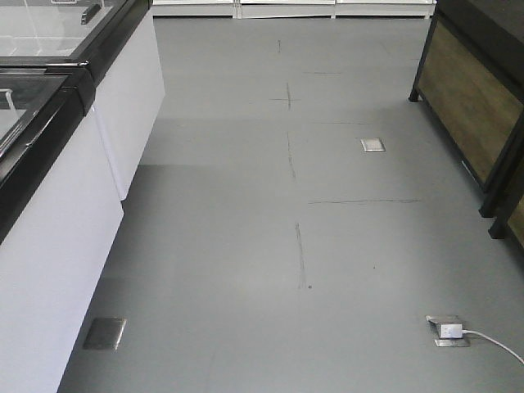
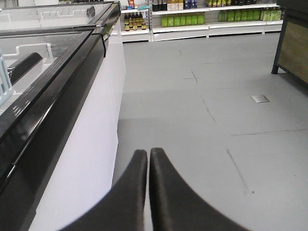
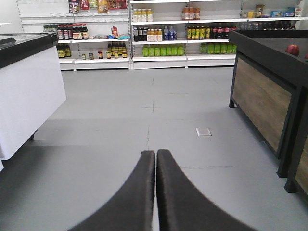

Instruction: Left arm holds basket, right arm returns cookies

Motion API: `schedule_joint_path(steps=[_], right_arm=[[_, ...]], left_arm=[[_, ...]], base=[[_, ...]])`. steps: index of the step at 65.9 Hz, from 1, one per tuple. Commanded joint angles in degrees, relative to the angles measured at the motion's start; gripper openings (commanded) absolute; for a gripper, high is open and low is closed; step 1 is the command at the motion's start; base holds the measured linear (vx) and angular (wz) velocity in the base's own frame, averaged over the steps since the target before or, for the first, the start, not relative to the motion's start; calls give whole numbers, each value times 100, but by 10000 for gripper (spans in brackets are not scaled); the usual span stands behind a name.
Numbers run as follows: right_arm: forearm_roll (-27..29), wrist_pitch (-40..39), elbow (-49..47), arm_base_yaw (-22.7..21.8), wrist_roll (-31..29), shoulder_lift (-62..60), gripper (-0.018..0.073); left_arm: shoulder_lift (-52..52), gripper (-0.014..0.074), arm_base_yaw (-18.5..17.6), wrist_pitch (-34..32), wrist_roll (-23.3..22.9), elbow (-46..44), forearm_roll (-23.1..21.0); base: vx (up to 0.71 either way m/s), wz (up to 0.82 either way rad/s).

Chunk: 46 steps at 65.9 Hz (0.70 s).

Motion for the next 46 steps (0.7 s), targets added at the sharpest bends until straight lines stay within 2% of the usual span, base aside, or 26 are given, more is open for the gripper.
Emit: schedule_joint_path(steps=[1,46], right_arm=[[-23,-449,-6,3,-7,-58,-8],[-23,-449,-6,3,-7,-58,-8]], left_arm=[[-87,-6,0,-405,-66,17,-29],[-87,-6,0,-405,-66,17,-29]], base=[[0,0],[0,0]])
